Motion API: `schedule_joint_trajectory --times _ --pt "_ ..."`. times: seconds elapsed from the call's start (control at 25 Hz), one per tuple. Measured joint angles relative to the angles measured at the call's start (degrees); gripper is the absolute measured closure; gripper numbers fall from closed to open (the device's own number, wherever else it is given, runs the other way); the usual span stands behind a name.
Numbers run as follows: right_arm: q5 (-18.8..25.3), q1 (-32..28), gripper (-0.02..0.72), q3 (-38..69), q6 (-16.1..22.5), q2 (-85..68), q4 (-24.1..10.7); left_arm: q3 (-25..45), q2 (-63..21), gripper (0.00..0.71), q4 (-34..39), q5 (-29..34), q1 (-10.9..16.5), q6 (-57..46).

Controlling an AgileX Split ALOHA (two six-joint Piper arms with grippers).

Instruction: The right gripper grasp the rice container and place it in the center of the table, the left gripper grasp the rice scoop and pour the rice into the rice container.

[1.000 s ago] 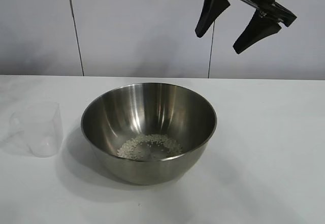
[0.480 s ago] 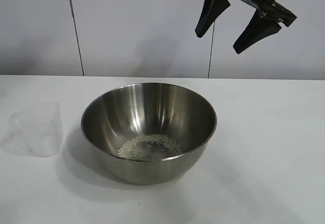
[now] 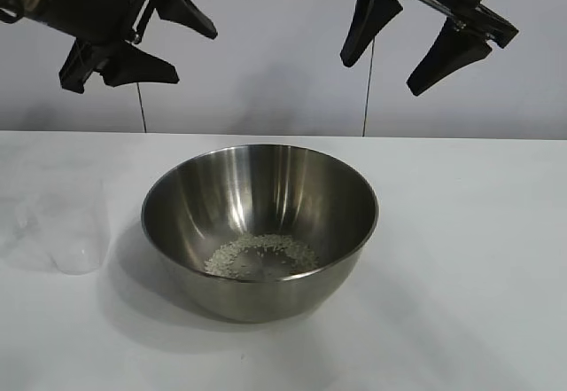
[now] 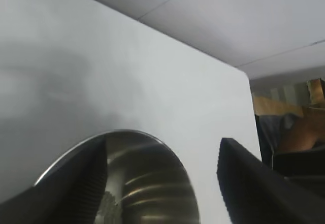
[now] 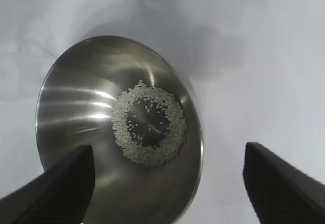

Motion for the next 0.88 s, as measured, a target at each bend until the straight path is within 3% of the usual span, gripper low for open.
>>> schedule_joint_trajectory --times 0.88 --pt "1.3 0.0 0.146 0.0 0.0 0.0 0.0 -0.6 0.0 0.261 0.9 -1.7 0.0 -0.5"
